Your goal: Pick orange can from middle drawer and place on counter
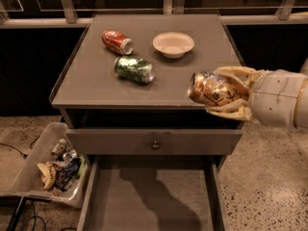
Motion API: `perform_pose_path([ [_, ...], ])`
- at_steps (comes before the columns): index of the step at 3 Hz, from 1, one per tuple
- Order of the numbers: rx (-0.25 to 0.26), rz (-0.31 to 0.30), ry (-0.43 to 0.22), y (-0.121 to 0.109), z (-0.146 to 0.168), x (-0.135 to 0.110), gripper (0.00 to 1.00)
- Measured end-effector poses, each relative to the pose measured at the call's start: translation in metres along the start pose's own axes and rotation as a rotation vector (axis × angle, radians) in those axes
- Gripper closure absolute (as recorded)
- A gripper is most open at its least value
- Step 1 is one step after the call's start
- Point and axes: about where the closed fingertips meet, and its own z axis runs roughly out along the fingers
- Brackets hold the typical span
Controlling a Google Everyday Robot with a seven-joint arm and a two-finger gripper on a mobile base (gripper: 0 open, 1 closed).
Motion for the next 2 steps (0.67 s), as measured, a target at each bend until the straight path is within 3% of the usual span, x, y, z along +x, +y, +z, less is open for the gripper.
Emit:
perform_pose_path([
  [1, 0.073, 0.027, -0.050, -0.039, 0.020, 0.012, 1.00],
  [2, 0.108, 0.062, -0.051, -0.069, 0.047, 0.029, 1.00],
])
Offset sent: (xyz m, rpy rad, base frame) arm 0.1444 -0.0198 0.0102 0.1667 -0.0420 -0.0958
